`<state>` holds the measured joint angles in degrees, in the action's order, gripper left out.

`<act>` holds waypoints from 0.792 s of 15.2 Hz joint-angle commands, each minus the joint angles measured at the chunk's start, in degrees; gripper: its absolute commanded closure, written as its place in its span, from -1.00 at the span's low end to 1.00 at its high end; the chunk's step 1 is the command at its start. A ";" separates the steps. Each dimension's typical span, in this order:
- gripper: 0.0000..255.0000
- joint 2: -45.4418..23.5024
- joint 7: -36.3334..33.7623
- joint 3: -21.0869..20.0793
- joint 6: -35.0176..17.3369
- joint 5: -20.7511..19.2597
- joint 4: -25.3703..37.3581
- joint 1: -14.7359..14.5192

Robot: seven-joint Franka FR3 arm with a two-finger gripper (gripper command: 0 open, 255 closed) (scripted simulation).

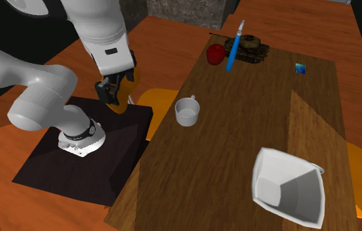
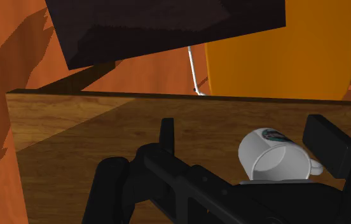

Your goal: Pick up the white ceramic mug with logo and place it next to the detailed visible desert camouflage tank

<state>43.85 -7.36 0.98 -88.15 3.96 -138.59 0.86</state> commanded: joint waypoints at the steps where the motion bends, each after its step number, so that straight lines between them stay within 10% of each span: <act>1: -1.00 0.00 0.00 0.00 0.00 0.00 0.00 0.00; 12: -1.00 -17.60 -6.22 -5.14 -22.59 3.00 -2.67 -0.98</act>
<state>27.62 -12.99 -3.75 -108.94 6.79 -141.18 -0.05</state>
